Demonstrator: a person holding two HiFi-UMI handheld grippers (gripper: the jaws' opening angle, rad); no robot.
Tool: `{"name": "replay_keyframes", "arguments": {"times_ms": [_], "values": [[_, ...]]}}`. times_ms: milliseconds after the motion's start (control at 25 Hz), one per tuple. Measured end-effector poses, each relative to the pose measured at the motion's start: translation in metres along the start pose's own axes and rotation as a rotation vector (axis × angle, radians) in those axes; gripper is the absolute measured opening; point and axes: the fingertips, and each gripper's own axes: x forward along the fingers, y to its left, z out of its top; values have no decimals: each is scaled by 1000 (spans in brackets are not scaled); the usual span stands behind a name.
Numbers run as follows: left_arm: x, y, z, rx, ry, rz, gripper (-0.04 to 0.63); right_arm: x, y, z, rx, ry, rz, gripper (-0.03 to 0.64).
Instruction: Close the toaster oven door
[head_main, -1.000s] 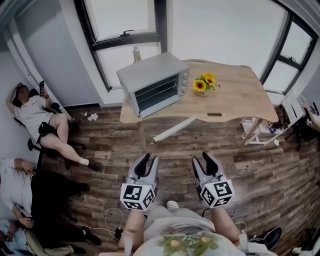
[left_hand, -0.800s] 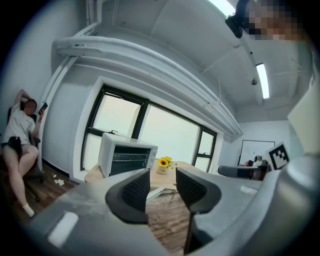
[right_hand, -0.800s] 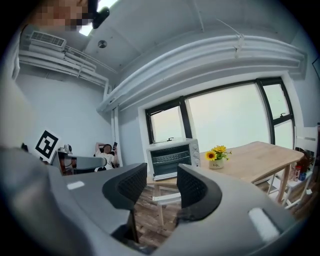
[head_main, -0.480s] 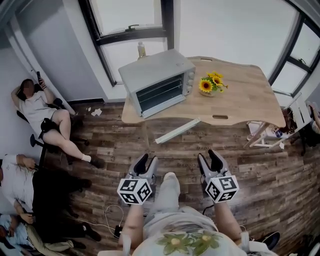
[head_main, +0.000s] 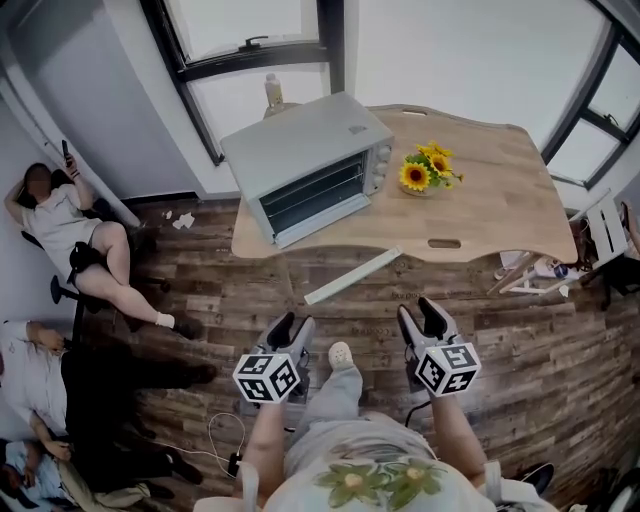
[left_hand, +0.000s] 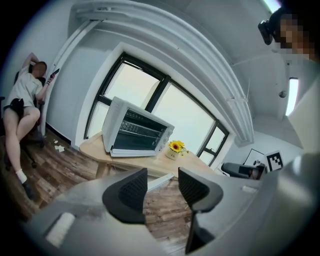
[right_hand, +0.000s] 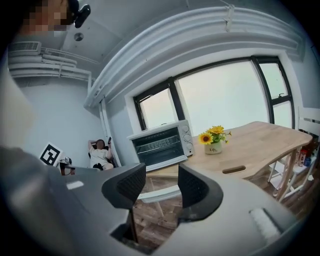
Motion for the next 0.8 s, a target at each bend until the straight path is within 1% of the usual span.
{"name": "replay_keyframes", "arguments": {"times_ms": [160,320,440,640,800], "values": [[26,21,-6,-41,51,17,187,27,-23,-5,37,45,-5,195],[48,39,-16,-101,105,25,187,52,-45,-11,68,93,-19,197],[61,51,-22,-128,139,39,187,70,-58,-17,95,131,-20,201],[81,71,-33,-163,187,60,187,100,-78,-32,179,194,-13,210],[94,85,-44,-211,227,63,189,122,-94,-44,234,243,-19,213]]}}
